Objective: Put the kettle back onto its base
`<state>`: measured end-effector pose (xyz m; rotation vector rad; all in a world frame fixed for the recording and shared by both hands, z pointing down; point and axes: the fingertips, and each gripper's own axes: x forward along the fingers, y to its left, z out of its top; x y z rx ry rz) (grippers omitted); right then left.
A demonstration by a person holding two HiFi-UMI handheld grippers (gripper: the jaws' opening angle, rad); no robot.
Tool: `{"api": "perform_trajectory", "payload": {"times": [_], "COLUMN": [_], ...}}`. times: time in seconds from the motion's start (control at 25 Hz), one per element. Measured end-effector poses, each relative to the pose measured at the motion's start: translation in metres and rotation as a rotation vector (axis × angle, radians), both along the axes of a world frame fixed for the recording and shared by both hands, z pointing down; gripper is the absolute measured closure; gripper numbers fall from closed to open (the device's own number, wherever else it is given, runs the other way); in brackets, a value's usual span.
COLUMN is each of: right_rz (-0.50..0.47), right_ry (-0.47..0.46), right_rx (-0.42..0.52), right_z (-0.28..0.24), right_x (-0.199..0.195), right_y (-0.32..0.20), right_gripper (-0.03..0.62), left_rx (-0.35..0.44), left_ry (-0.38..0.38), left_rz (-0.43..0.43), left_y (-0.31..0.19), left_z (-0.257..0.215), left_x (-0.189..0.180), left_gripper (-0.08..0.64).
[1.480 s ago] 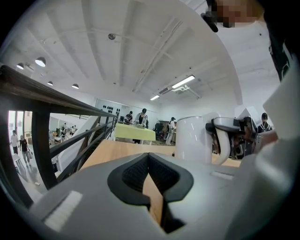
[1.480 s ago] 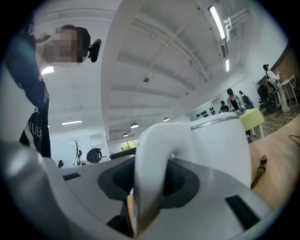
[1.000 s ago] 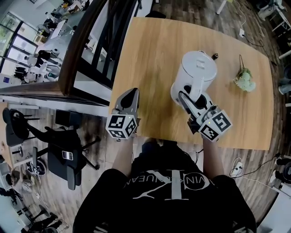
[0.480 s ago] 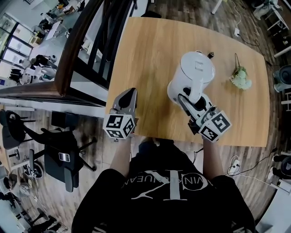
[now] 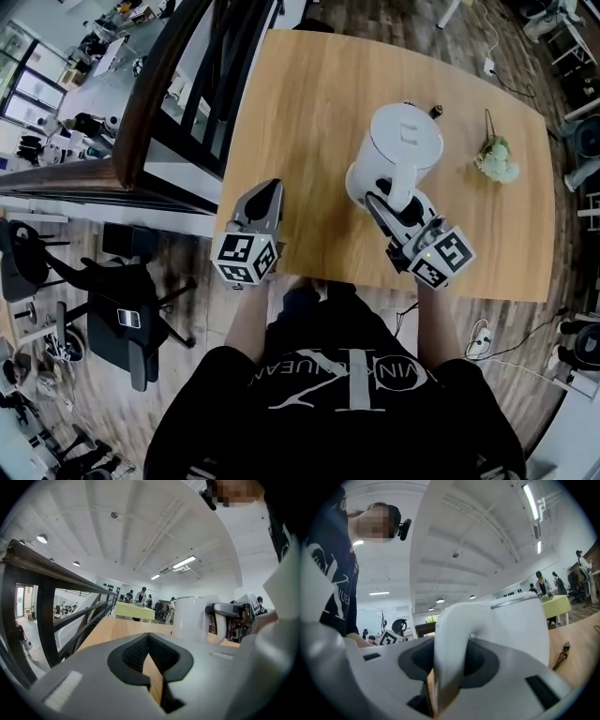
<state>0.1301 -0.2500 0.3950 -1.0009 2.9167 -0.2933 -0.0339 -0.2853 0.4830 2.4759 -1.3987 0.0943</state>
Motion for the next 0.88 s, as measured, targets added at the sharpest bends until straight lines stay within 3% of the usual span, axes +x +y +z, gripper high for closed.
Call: {"api": "perform_trajectory", "payload": {"times": [0.32, 0.6, 0.88], "right_rz": [-0.025, 0.009, -0.003], "right_ry": [-0.036, -0.106, -0.085], "right_rx": [0.012, 0.000, 0.021], "right_z": [-0.005, -0.010, -0.003], "right_x": [-0.009, -0.003, -0.011], "right_y": [-0.015, -0.029, -0.025], "right_gripper": [0.466, 0.466, 0.466], "left_rx": [-0.016, -0.022, -0.031], "left_ry": [-0.010, -0.015, -0.012], "left_rz": [-0.032, -0.035, -0.037], "left_y": [0.009, 0.012, 0.017], "left_z": [0.005, 0.007, 0.010], "left_x": [-0.013, -0.015, -0.020], "left_gripper": [0.548, 0.548, 0.548]}}
